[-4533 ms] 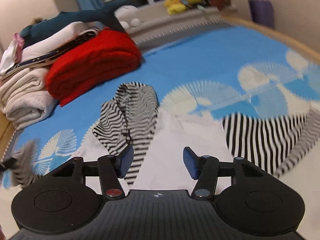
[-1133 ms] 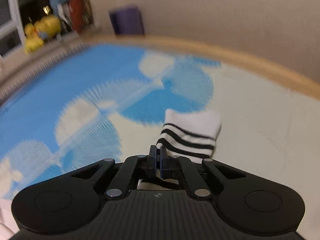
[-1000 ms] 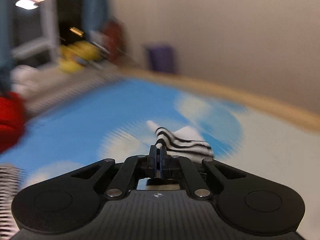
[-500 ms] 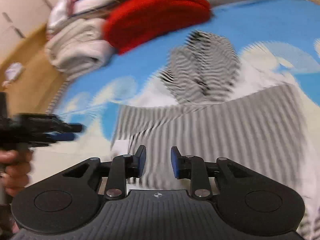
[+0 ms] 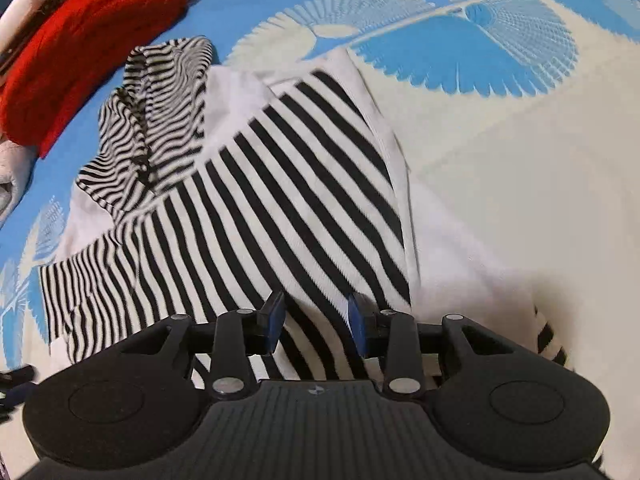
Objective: Fold small clothes
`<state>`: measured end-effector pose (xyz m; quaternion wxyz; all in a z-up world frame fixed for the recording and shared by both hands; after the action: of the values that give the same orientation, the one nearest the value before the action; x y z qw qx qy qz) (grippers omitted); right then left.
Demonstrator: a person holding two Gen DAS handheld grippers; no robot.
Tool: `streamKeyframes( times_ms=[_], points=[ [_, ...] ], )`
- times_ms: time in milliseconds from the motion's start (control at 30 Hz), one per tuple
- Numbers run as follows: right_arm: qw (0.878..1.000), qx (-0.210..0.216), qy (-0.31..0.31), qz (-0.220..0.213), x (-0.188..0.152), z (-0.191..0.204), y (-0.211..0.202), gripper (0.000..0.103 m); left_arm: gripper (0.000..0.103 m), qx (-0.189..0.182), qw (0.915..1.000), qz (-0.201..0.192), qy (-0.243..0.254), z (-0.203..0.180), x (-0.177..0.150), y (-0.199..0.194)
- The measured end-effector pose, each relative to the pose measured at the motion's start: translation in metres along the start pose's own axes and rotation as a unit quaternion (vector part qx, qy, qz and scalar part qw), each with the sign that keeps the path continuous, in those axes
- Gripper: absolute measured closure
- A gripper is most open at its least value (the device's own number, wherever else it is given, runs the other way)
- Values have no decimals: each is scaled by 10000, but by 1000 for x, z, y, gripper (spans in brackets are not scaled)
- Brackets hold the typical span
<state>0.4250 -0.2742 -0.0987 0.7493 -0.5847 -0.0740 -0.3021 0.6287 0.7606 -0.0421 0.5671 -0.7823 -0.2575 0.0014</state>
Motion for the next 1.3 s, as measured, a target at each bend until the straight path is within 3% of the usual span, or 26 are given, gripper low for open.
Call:
streamKeyframes(
  times_ms=[133,267,367,467,533,667,767,867,933,967,1000,1067,1167,1267,1300],
  points=[
    [9996,183,-155,-176,5,10,-8,60,75,246,9990,150,342,3,-6,21],
    [9993,302,-185,-147,9,14,-5,60,100,457,9965,20,703,6,-12,29],
    [9983,389,-375,-218,12,25,-10,60,101,424,9937,-476,922,-4,3,8],
    [9964,455,-619,-350,11,35,-16,60,101,473,9840,-1147,1282,-23,17,-26],
    [9955,419,-739,-424,10,39,-18,60,101,592,9809,-1272,1345,-26,22,-35],
    [9989,-74,-409,-209,6,18,0,60,99,788,9908,-456,1002,-4,17,-4],
    [9997,-249,-18,-15,2,-1,10,60,99,861,9875,-705,1119,-16,22,-11],
    [9995,-263,-113,-151,7,5,2,60,93,560,9858,-748,1398,-35,17,-13],
    [9992,-118,-209,-315,9,13,-4,59,93,516,9882,-497,1352,-33,13,-1],
    [9989,-56,-283,-356,10,15,-4,59,90,499,9898,-295,1301,-31,9,14],
    [9985,-60,-415,-364,9,18,-3,58,80,549,9905,-87,1257,-30,6,25],
    [9978,-204,-571,-278,5,18,5,58,77,688,9907,107,1172,-28,3,35],
    [9970,-353,-632,-277,3,15,12,58,75,741,9899,-269,1181,-41,12,16],
    [9949,-332,-809,-494,8,24,6,58,57,566,9857,-813,1361,-60,23,-6],
    [9943,-316,-842,-575,9,27,3,58,55,605,9837,-914,1429,-64,24,-8]
  ],
)
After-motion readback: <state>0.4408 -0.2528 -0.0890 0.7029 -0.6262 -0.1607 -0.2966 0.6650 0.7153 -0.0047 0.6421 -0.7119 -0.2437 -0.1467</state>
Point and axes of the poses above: each gripper's, at about its wrist camera, not at the fingertips, and y roughly the way its jaws point, z to its left, x to its top, the point moved 7 cm from there along y, roughly the way its jaws point, and after that the axes turned 3 degrees about y, right-handed, at the moved point
